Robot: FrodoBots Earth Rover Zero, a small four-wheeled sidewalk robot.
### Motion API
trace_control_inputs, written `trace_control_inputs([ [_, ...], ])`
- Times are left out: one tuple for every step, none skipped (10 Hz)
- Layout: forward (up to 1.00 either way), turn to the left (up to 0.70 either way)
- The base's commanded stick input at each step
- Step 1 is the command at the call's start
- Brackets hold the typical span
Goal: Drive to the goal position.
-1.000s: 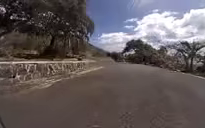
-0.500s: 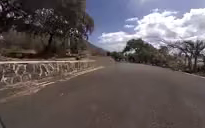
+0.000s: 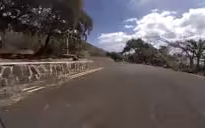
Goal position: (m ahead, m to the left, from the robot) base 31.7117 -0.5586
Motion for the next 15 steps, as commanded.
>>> trace_control_inputs([
  [0.85, 0.01],
  [0.85, 0.01],
  [0.85, 0.01],
  [0.85, 0.01],
  [0.85, 0.01],
  [0.85, 0.01],
  [0.85, 0.01],
  [0.85, 0.01],
  [0.85, 0.01],
  [0.85, 0.01],
  [0.85, 0.01],
  [0.85, 0.01],
  [0.85, 0.01],
  [0.85, 0.01],
  [0.85, 0.01],
])
